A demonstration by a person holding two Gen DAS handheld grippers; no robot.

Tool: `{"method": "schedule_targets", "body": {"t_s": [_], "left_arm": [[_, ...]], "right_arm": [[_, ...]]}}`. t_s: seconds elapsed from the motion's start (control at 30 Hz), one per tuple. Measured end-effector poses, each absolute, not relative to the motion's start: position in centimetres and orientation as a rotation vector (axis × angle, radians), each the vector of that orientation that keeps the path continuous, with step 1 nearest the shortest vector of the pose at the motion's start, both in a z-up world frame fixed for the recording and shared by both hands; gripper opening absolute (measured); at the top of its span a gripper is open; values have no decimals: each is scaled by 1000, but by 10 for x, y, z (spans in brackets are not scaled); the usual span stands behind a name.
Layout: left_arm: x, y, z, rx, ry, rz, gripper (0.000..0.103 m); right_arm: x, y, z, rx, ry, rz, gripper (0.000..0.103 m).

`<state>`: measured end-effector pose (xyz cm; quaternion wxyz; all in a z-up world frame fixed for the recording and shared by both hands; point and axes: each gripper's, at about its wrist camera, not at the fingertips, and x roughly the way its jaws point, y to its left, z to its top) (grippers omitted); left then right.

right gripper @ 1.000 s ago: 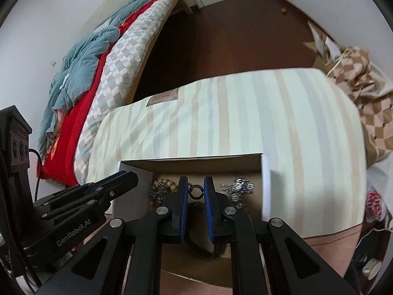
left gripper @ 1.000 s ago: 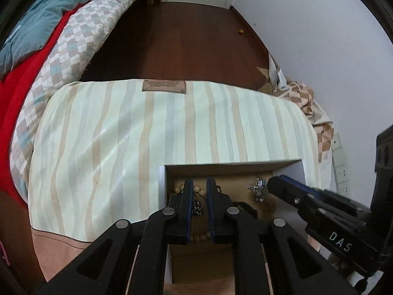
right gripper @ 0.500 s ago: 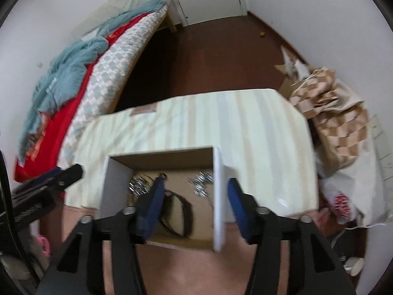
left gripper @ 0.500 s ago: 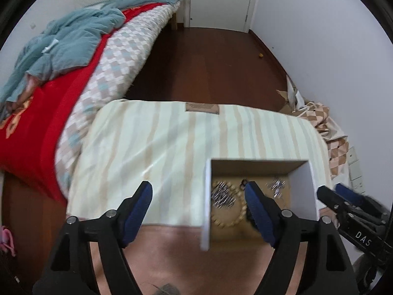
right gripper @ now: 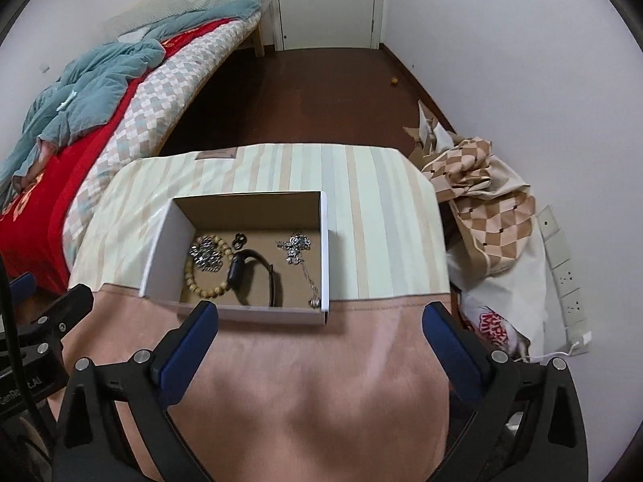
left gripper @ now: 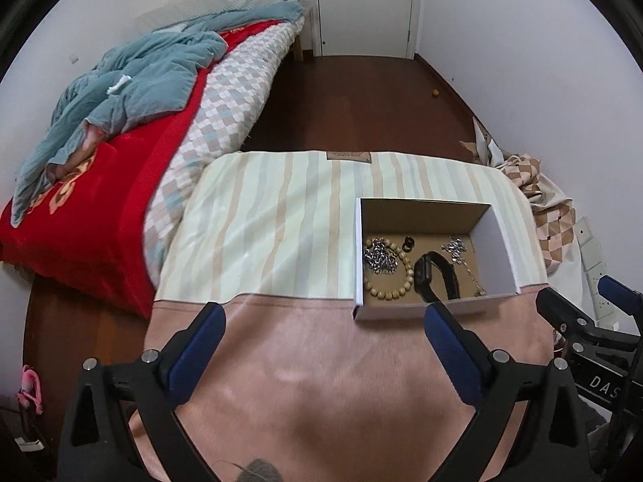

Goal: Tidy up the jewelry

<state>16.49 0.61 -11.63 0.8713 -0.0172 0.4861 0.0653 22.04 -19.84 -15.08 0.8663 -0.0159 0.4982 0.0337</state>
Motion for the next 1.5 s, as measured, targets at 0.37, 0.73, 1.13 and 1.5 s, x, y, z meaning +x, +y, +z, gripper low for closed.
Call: {"method": "schedule_targets", "body": {"t_s": [0.37, 0.73, 1.13, 1.5], "left_arm": [[84, -5, -43, -33, 907, 123, 101], [18, -14, 24, -54, 804, 88, 101], [2, -16, 55, -67, 785, 73, 101], [30, -14, 51, -64, 813, 98, 101]], "right_arm": [[128, -204, -69, -33, 931, 66, 103], [46, -210, 24, -35, 794, 71, 103], [10, -212, 78, -42, 743, 88, 103], [42, -216, 81, -37, 769, 61, 103]]}}
